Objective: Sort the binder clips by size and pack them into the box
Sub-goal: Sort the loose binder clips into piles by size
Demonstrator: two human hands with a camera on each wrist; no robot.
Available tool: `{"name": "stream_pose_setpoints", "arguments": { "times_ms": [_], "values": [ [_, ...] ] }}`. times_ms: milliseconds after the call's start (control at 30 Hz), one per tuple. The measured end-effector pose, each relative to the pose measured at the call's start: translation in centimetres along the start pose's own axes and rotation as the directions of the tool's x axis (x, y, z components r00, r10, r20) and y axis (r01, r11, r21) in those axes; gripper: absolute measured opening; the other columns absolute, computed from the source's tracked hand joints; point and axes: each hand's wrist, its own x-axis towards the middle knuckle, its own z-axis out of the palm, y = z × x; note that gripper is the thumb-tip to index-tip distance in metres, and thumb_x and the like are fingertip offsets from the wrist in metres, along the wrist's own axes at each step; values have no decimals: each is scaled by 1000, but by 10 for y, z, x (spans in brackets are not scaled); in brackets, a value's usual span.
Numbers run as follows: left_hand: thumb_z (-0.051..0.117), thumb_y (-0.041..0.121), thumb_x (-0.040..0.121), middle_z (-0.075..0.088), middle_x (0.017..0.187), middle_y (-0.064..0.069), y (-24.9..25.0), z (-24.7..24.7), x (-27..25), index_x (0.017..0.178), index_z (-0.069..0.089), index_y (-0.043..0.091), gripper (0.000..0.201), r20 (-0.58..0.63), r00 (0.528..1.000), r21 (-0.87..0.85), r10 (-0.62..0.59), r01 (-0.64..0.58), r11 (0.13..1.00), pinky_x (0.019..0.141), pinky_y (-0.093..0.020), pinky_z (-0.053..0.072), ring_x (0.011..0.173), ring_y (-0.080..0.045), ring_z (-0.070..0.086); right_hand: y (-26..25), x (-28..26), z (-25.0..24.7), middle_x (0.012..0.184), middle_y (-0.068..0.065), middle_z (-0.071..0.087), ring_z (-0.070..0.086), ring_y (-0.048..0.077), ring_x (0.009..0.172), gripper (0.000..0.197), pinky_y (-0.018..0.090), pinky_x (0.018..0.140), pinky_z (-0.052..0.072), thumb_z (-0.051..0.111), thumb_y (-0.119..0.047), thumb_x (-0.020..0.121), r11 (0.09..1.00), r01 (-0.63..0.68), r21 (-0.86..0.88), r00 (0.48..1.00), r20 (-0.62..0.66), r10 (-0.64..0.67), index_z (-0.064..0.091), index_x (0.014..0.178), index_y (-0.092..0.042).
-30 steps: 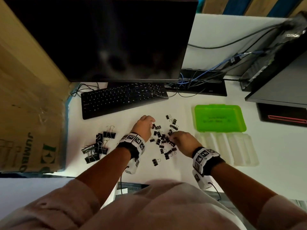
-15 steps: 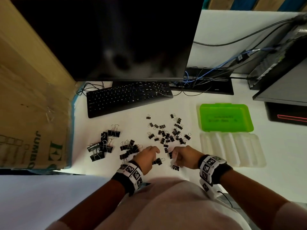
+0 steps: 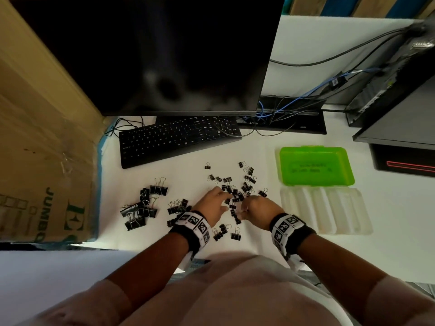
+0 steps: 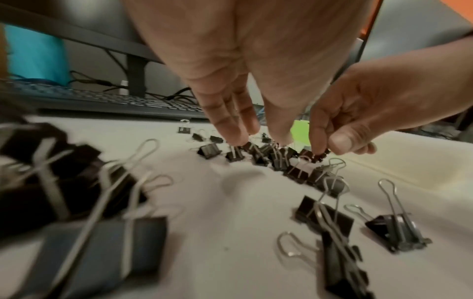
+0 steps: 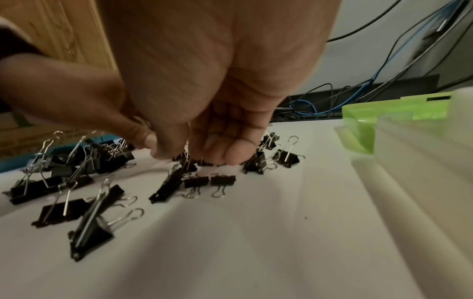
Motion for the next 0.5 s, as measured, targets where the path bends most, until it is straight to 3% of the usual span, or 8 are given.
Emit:
{"name": "stream_pose_setpoints", "arguments": {
  "times_ms": [133, 233, 300, 367, 433, 500],
  "values": [
    [57, 13, 89, 54, 118, -7, 12, 12, 16, 117, 62, 15, 29, 113, 973, 191, 201, -219, 957, 96, -37, 42, 111, -25, 49, -1, -5, 3, 102, 14, 61, 61, 31, 91, 27, 36, 75, 49, 52, -31, 90, 998, -6, -69, 1000, 29, 8, 67, 97, -10],
    [65, 11, 84, 58, 109, -7, 10, 20, 21, 105, 68, 13, 22, 119, 962, 213, 247, -268, 940, 90, -43, 46, 103, -26, 53, 8, -13, 1, 97, 8, 61, 60, 25, 85, 23, 30, 71, 45, 55, -31, 85, 999, 33, -7, 999, 38, -32, 70, 84, -13],
    [63, 3, 83, 58, 108, -4, 3, 19, 26, 108, 65, 15, 28, 8, 970, 152, 243, -241, 958, 89, -40, 49, 102, -22, 53, 16, -19, -3, 95, 4, 60, 58, 19, 81, 17, 26, 74, 44, 61, -28, 80, 994, 40, 104, 998, 33, -44, 69, 74, -15],
    [54, -6, 84, 55, 113, -1, -4, 10, 34, 114, 61, 18, 39, -128, 978, 122, 165, -149, 981, 92, -36, 47, 106, -19, 49, 26, -22, -10, 96, 2, 63, 61, 15, 86, 11, 24, 82, 45, 67, -23, 75, 973, 16, 229, 1000, -26, -10, 65, 66, -18],
    [47, -10, 84, 50, 122, -1, -13, -2, 43, 123, 55, 21, 50, -191, 981, 98, 45, -27, 995, 97, -37, 45, 111, -21, 45, 33, -21, -21, 88, 4, 68, 63, 17, 82, 18, 27, 75, 50, 70, -18, 72, 944, -54, 325, 990, -107, 93, 58, 60, -24],
    [48, -5, 87, 45, 133, -1, -21, -9, 53, 131, 48, 24, 54, -154, 987, 117, -50, 68, 991, 102, -37, 41, 119, -23, 42, 37, -13, -29, 77, 6, 69, 63, 21, 70, 20, 29, 66, 50, 69, -17, 73, 928, -113, 355, 974, -144, 174, 55, 62, -24]
  ]
}}
